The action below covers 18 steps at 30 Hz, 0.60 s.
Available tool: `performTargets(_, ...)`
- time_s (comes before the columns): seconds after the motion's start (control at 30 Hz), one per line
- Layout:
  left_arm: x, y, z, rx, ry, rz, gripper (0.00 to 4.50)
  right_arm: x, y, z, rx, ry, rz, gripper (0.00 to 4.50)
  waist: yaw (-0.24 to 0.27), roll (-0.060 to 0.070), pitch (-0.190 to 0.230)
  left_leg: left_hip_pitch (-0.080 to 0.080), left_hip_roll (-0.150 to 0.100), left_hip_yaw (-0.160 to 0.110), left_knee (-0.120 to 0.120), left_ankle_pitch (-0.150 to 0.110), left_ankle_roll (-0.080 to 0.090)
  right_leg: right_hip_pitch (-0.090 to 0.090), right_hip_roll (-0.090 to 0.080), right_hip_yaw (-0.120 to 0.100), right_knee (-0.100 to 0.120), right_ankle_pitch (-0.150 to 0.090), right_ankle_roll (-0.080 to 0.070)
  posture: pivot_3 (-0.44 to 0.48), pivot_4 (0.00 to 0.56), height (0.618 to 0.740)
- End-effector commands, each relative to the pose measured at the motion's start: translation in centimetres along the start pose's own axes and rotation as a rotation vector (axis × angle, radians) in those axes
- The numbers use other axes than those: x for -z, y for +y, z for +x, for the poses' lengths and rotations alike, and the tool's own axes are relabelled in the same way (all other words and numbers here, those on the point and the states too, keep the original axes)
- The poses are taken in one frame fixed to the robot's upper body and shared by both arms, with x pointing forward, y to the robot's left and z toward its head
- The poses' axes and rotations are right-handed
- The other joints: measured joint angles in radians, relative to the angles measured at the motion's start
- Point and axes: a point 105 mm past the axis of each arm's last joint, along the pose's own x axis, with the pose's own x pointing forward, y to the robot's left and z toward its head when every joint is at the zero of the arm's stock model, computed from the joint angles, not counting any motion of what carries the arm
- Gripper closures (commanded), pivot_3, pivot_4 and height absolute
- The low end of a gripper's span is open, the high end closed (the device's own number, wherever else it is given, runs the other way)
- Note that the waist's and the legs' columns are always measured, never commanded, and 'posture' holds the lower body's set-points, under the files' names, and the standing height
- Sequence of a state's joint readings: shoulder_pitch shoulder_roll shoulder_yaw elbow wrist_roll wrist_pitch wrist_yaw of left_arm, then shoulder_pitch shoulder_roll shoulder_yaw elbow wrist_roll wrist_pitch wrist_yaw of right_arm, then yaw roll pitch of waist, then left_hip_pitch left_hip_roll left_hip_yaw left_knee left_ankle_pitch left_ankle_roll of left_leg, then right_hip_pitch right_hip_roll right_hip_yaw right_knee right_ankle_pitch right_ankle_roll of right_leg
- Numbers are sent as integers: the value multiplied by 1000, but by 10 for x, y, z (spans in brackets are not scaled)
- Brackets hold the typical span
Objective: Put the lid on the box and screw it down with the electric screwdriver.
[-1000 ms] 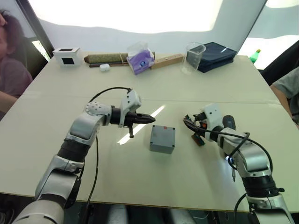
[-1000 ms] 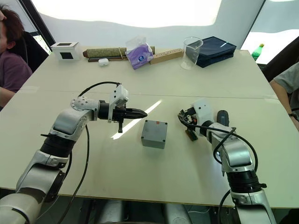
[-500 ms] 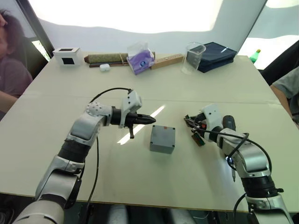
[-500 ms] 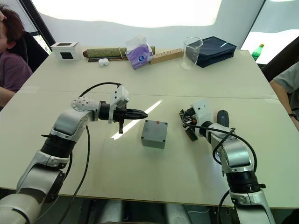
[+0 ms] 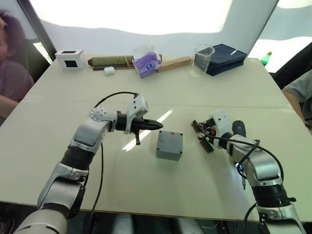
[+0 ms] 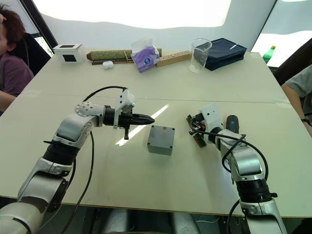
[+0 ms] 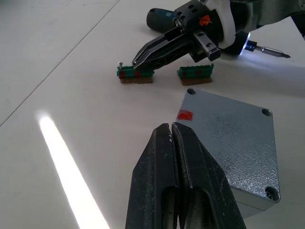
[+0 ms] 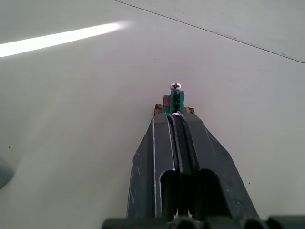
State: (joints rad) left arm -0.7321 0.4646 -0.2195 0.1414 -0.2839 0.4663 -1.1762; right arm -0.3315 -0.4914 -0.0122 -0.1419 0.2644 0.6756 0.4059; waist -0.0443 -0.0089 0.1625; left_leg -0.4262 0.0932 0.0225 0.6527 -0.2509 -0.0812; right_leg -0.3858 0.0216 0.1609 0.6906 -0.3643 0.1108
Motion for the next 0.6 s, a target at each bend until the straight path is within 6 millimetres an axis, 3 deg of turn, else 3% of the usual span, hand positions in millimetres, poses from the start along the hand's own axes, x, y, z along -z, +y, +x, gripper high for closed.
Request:
performTargets(0.03, -7, -2, 0, 6, -17, 36, 4500, -13, -2, -4, 12, -51, -25, 4441, 0, 0, 0, 0, 0, 0, 0, 0, 0, 0, 0, 0, 0, 0, 0, 0, 150, 739)
performTargets(0.33, -8, -2, 0, 10, -24, 26, 4500, -25, -5, -10, 16, -103, -36, 4441, 0, 0, 0, 0, 0, 0, 0, 0, 0, 0, 0, 0, 0, 0, 0, 0, 150, 739)
performTargets(0.6, -15, -7, -8, 44, -61, -18, 4500, -47, 3, -25, -7, -194, -61, 4441, 0, 0, 0, 0, 0, 0, 0, 0, 0, 0, 0, 0, 0, 0, 0, 0, 150, 739)
